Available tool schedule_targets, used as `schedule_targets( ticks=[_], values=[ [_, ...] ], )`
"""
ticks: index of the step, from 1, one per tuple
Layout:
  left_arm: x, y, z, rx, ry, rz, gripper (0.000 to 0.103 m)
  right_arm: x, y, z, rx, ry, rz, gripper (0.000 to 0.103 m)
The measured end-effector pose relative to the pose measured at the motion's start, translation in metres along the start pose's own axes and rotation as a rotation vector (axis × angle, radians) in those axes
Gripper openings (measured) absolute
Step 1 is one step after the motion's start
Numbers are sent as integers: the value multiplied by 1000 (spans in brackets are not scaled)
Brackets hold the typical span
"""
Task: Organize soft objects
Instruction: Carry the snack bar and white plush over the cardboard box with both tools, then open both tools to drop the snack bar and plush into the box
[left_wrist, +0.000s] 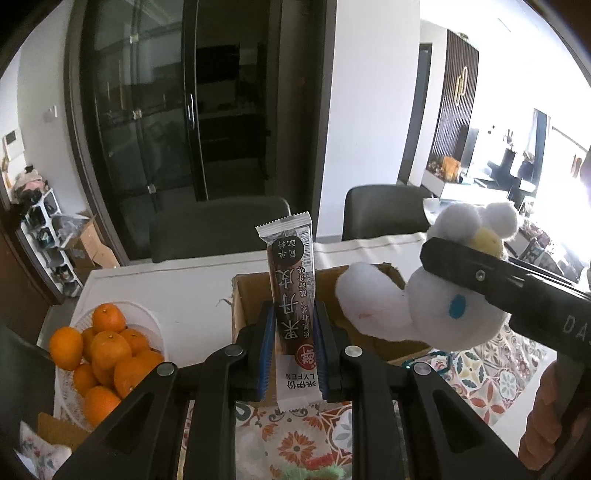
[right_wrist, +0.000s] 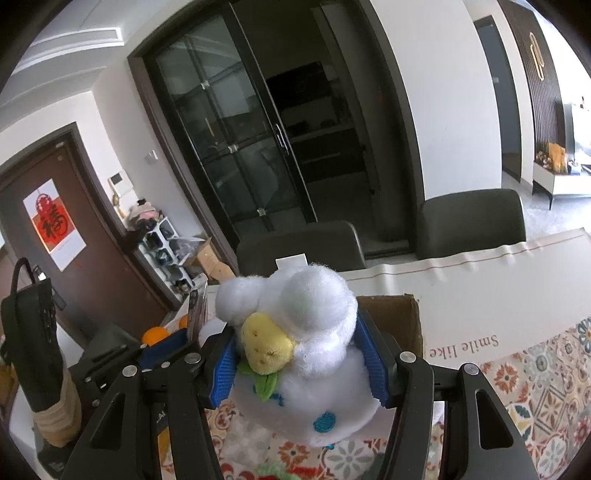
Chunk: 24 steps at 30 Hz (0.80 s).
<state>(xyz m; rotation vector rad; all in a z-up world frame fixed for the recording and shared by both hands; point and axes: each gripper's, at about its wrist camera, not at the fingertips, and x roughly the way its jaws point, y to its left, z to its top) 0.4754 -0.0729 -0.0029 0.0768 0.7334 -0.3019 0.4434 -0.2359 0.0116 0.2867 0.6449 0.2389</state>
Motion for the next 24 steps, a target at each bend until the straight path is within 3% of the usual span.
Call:
schedule_targets(
  ticks=[5,13,15,17,19,24],
  values=[
    [38,3,9,-23,78,-27,21,40,-15,12,20,93,8,59],
    [99,1,3,-26,264,-62,22,106,-44,7,60,283,25,61],
    [110,1,-1,-25,304,-52,27,118,-51,4,73,321,22,64],
    [115,2,-4,-39,322,-40,42,131,-56,0,85,374,22,66],
    [114,4,-4,-55,317,-28,49,140,-59,-4,86,413,14,68],
    [103,6,-3,-69,297,-28,54,145,-63,-6,105,423,35,80]
  ],
)
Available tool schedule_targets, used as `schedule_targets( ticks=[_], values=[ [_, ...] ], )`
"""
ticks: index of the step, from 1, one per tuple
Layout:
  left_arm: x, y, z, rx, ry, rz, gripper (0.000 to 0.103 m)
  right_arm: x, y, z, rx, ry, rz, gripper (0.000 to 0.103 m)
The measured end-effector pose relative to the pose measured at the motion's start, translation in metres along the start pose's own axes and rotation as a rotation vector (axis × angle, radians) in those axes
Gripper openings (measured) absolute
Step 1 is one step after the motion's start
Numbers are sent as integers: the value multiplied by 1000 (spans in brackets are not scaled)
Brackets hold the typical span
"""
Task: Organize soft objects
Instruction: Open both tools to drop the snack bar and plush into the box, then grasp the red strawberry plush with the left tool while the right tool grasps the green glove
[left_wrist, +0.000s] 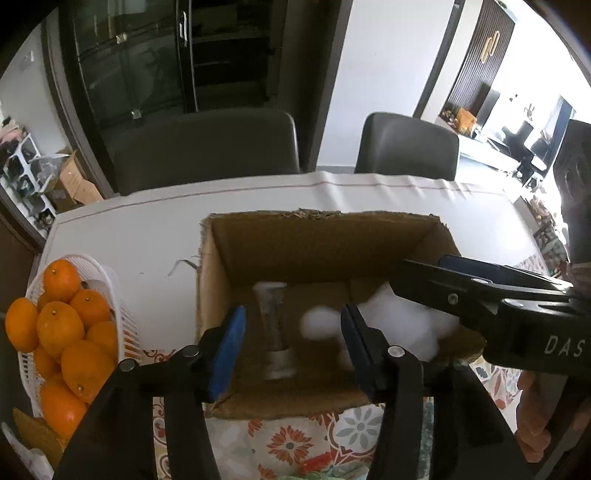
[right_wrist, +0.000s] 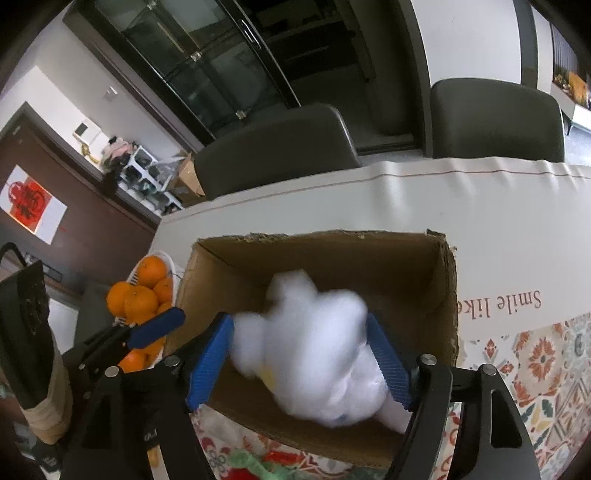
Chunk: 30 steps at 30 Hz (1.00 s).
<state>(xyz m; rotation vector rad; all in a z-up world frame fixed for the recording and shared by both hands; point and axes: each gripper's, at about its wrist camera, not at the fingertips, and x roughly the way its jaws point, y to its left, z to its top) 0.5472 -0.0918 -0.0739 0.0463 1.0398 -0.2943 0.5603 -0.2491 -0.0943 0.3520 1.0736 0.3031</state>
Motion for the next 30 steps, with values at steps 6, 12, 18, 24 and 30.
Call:
schedule_targets(
  ticks=[6,12,18,24,30],
  values=[
    [-28,7,-1,-21,-59,70,58,-14,10,3,-25,-48,-38,81],
    [-58,10,-13,-34,-126,135,59,-45,22,-10,-53,-134,-148,81],
    [-83,5,-30,-51,-160,121,61,-77,32,-25,-57,-200,-189,81],
    [-100,-3,-52,-25,-166,132,64,-99,40,-46,-90,-232,-243,81],
    [-110,-7,-74,-18,-152,137,65,-108,42,-73,-112,-219,-272,81]
  ],
)
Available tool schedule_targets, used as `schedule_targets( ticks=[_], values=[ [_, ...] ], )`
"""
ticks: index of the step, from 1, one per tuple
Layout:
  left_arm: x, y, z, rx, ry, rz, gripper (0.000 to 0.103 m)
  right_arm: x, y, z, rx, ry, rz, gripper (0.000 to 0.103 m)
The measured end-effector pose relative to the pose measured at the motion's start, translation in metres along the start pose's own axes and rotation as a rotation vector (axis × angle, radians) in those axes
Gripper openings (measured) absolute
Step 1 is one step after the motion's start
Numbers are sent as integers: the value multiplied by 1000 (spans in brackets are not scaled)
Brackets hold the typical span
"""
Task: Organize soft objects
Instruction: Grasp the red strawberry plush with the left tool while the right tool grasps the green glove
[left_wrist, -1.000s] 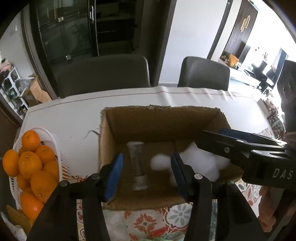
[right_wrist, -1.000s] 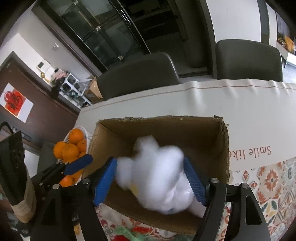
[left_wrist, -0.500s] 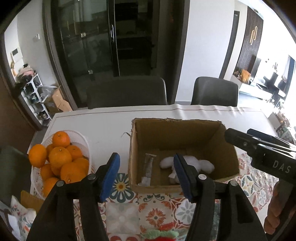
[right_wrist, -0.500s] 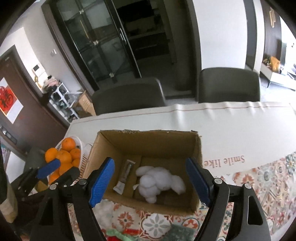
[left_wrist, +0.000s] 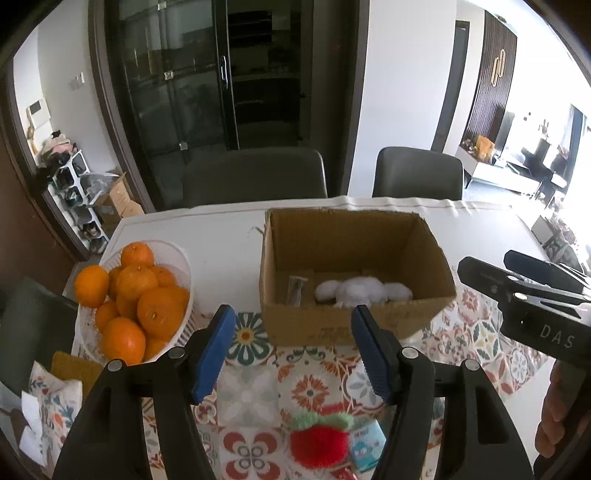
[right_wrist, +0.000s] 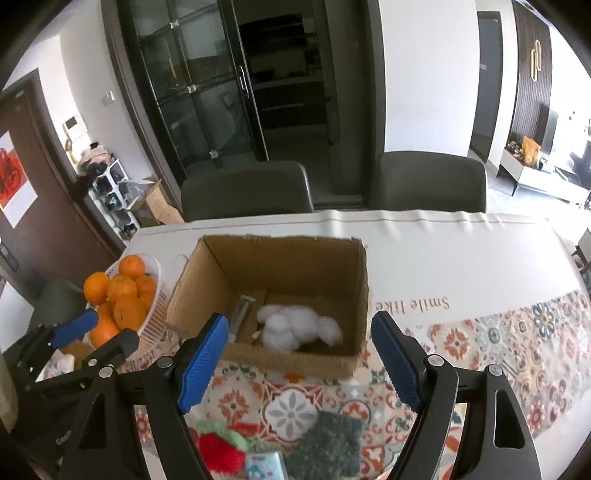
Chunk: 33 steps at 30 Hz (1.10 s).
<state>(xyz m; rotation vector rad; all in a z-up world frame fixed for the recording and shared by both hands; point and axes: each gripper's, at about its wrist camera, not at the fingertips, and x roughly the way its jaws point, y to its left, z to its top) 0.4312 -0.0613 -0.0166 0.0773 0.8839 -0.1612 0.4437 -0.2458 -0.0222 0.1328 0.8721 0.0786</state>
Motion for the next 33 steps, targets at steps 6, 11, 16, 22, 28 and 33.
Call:
schedule_targets(
  ticks=[6,11,16,22,28,33],
  values=[
    [-5,-3,-27,18,41,-4,66,-8,0,-28,8,35,-10,83],
    [-1,-7,-48,31,89,-13,66,-2,-6,-50,21,92,-11,83],
    [9,-7,-67,30,157,-30,66,6,-9,-73,32,153,-23,83],
    [28,-8,-86,6,262,-83,66,17,-10,-93,40,216,-42,83],
    [50,-8,-98,1,356,-107,66,39,-16,-109,71,307,-34,83],
    [71,-11,-108,13,433,-115,66,61,-22,-125,104,385,-40,83]
  ],
)
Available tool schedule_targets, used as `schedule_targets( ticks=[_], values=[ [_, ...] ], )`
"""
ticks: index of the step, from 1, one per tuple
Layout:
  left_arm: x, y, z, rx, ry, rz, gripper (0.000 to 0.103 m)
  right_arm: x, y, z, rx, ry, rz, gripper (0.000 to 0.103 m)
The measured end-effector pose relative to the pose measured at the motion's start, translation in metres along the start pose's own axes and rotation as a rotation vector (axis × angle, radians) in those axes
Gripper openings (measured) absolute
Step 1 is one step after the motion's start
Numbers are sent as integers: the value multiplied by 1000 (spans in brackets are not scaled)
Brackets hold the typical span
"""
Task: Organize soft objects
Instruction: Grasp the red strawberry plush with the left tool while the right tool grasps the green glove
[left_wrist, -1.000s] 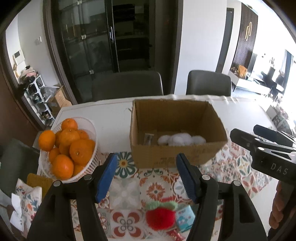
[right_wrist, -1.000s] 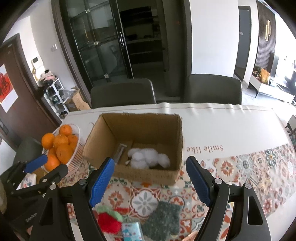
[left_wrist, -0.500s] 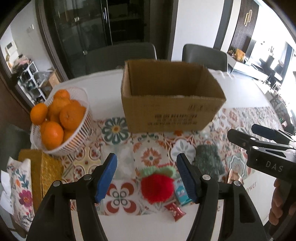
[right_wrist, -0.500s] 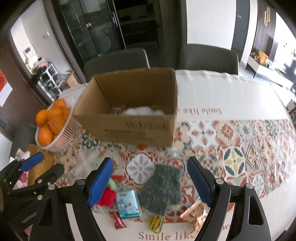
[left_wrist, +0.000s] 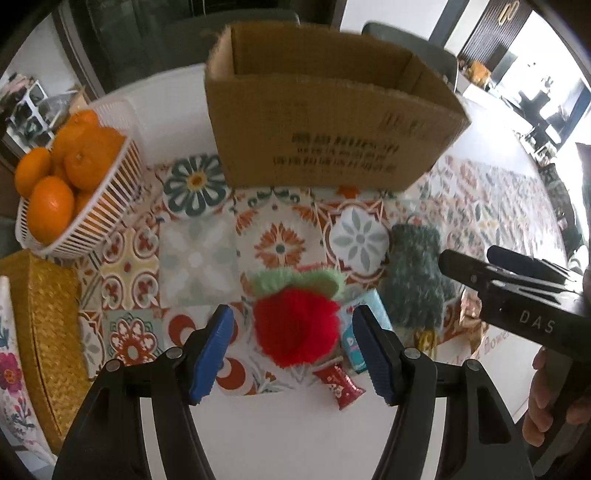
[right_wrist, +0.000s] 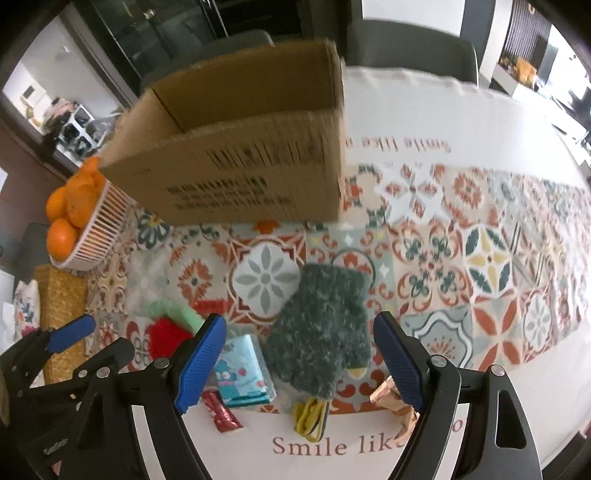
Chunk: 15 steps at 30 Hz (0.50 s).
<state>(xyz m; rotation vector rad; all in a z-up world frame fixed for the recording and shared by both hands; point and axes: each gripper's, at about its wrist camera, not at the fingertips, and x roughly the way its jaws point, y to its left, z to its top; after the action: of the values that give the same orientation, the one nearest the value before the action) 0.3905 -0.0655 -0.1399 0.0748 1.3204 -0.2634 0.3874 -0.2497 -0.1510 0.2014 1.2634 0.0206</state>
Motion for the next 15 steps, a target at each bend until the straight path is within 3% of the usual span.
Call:
schedule_targets(
  ticks=[15],
  values=[
    [52,7,-6,-18,125,5,66,58,-14,-12,48,142,-2,83]
  ],
)
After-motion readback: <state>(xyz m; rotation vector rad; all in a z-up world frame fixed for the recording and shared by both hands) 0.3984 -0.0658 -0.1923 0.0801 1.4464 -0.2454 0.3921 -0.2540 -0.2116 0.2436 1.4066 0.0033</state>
